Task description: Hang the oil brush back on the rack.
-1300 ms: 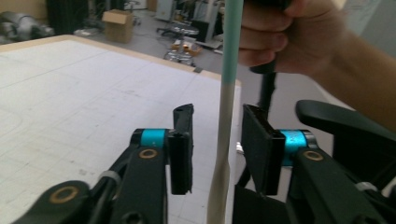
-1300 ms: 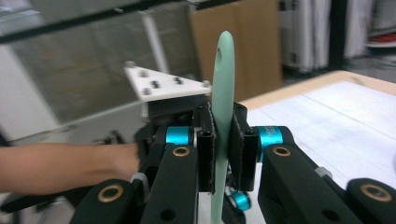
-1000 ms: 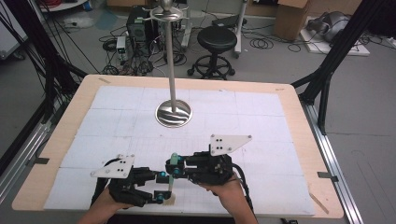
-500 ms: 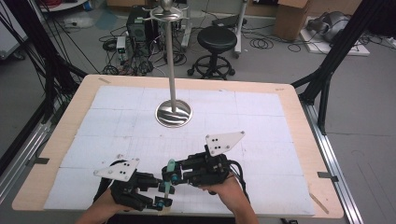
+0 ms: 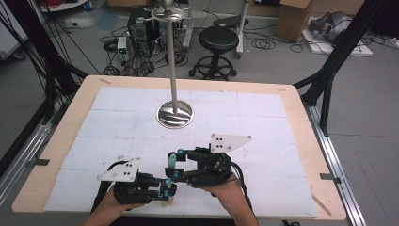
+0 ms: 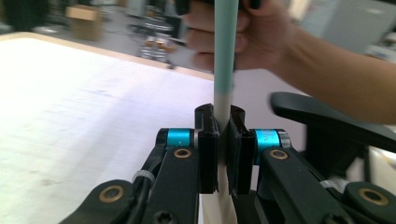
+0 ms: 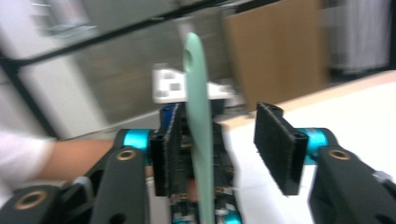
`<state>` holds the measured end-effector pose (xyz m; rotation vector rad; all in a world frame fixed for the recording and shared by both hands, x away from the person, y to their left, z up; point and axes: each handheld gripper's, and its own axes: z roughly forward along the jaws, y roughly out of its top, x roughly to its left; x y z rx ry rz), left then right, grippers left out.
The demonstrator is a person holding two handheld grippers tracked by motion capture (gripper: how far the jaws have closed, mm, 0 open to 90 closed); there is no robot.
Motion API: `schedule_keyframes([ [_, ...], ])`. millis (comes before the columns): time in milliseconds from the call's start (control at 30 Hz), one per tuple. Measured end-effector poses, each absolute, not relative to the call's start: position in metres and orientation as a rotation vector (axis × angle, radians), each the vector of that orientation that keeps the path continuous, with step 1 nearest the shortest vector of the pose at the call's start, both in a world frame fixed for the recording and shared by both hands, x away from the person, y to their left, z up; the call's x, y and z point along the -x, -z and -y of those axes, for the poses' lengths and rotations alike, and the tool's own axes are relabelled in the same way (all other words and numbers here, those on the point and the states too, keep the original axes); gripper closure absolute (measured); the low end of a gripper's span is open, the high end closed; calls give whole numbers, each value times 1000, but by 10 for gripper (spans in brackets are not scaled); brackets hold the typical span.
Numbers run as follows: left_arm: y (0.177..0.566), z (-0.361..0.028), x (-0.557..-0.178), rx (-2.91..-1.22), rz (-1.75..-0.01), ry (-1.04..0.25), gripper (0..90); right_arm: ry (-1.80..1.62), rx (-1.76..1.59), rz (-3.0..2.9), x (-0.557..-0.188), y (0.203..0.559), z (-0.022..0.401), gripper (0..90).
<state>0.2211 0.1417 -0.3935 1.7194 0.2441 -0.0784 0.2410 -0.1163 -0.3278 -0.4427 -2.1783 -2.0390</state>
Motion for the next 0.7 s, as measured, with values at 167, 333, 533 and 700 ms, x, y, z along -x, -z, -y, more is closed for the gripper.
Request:
schedule_keyframes([
  [167, 393, -142, -221, -1719, -338, -39, 841, 2143, 629, 2294, -228, 322, 115, 438],
  [333, 392, -144, -221, -1707, -406, -112, 841, 2164, 782, 2415, -218, 318, 109, 489],
  [533, 393, -140, -221, -1720, -462, -167, 842, 2141, 900, 2432, -215, 317, 99, 515],
  [700, 394, -135, -220, -1720, -493, -200, 841, 2137, 1007, 2423, -216, 317, 94, 555],
])
